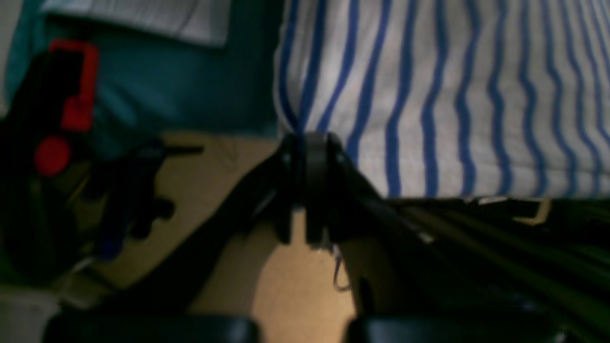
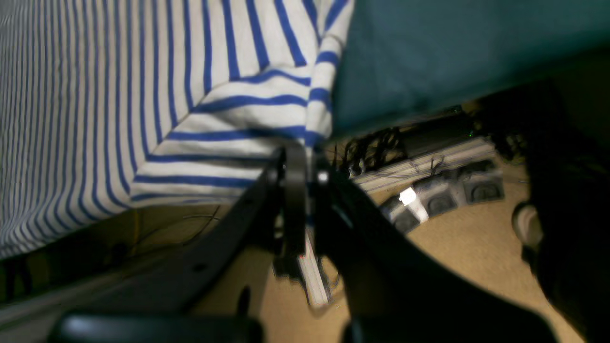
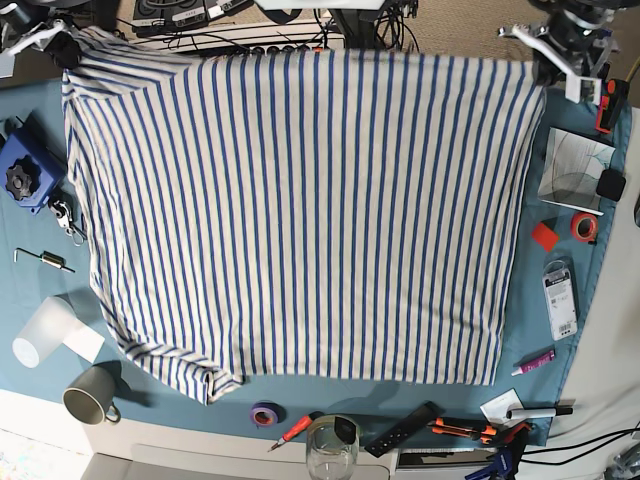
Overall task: Fold the T-shirt properly
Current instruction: 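Lift the held corners and pull them over the shirt body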
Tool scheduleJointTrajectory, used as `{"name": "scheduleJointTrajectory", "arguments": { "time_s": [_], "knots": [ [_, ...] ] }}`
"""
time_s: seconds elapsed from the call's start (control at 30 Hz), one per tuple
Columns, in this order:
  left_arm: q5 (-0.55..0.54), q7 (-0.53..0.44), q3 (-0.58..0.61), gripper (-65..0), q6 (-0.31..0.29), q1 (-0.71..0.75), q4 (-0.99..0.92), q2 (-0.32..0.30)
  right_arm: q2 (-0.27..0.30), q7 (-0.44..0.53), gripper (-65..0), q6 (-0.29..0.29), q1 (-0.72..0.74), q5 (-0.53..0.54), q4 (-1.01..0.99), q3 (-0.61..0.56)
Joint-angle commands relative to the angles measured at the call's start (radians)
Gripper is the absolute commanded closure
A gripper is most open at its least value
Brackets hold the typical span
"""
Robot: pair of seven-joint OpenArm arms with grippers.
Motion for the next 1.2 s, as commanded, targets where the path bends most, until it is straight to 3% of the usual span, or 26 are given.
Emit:
{"name": "scheduleJointTrajectory", "arguments": {
  "time_s": [0.0, 0.17, 0.3, 0.57, 0.8, 0.97, 1.17],
  "knots": [
    [-0.019, -0.011, -0.028, 0.0, 0.006, 0.023, 0.019, -0.008, 0.016, 0.018, 0.0, 0.003, -0.026, 0.014, 0.013, 0.026],
    [-0.092, -0.015, -0.090, 0.0, 0.006, 0.025, 0.019, -0.008, 0.018, 0.034, 0.0, 0.006, -0.032, 0.021, 0.013, 0.032],
    [-0.094, -0.039, -0.093, 0.0, -0.044, 0.020, 0.019, -0.008, 0.024, 0.033, 0.0, 0.006, 0.007, 0.019, 0.013, 0.032],
    [-0.100, -0.039, -0.093, 0.0, -0.041, -0.064, 0.019, -0.008, 0.029, 0.080, 0.0, 0.002, 0.081, -0.067, 0.013, 0.031],
    [-0.100, -0.040, -0.092, 0.0, -0.041, -0.140, 0.019, -0.008, 0.103, 0.098, 0.0, -0.041, 0.148, -0.143, 0.013, 0.017],
    [-0.100, -0.087, -0.092, 0.0, -0.042, -0.176, -0.001, -0.008, 0.151, 0.138, 0.0, -0.063, 0.222, -0.229, 0.013, -0.038],
    [-0.090, -0.093, -0.086, 0.0, -0.042, -0.225, -0.007, -0.017, 0.158, 0.164, 0.0, -0.077, 0.311, -0.323, 0.013, -0.178]
  ]
}}
